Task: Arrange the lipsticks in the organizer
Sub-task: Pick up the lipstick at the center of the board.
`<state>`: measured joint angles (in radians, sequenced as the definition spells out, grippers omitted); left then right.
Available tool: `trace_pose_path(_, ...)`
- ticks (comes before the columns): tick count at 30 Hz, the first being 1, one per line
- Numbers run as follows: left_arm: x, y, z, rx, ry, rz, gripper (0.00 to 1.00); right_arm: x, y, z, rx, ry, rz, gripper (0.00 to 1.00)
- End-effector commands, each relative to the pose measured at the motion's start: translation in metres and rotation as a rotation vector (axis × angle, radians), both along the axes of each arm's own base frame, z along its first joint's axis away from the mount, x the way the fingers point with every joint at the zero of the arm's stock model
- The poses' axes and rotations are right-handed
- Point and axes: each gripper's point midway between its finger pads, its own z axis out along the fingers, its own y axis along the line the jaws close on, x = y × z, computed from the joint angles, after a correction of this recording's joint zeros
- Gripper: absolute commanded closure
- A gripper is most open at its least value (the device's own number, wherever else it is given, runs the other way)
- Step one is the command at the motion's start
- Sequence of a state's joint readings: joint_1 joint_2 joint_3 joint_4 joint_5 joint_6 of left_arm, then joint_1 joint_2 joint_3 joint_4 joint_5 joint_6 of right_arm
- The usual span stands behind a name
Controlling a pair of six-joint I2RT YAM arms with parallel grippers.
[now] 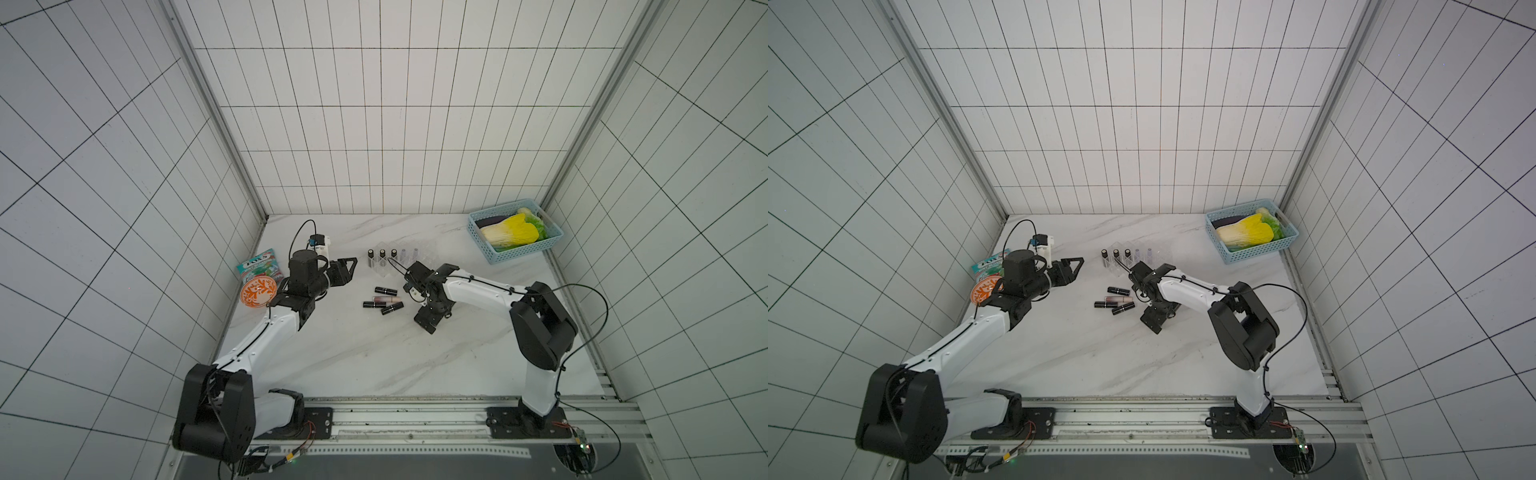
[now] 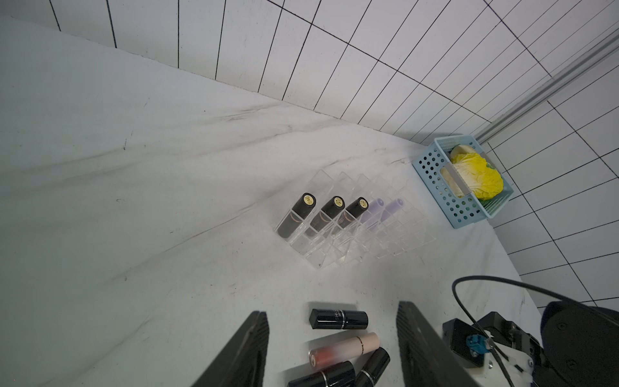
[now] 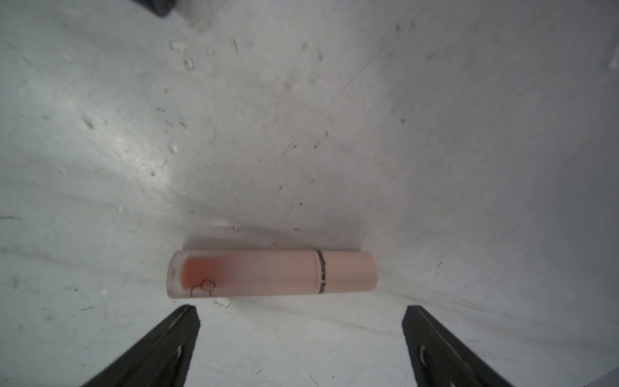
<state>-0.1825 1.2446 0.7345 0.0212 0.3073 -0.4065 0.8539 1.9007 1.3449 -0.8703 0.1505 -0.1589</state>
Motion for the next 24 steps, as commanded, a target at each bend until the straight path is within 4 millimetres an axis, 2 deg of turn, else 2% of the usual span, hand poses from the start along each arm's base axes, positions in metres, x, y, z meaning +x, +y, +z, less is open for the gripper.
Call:
trace_pose_path(1,0.001,0.001,0.009,0.015,-0.031,0.0,0.41,-0.005,0.008,0.001,-0.005,0.049,0.061,0.01)
trace_pose_path(6,0.001,0.0,0.008,0.012,-0.027,-0.004,0.41,-0.006,0.021,-0.006,0.022,0.09,0.076,0.0)
trace_pose_path(11,0.0,0.001,0.009,0.016,-0.03,0.001,0.41,-0.011,0.024,-0.015,0.036,0.13,0.066,0.12)
trace_pose_path(18,0.0,0.0,0.01,0.011,-0.031,-0.003,0.41,-0.017,0.016,-0.027,0.033,0.158,0.014,0.31)
trace_pose_path(21,0.0,0.0,0.012,0.009,-0.033,-0.001,0.41,-0.02,0.009,-0.03,0.036,0.159,-0.026,0.43)
trace_pose_path(24,-0.001,0.0,0.012,0.008,-0.035,0.0,0.41,-0.022,-0.003,-0.033,0.027,0.146,-0.07,0.42)
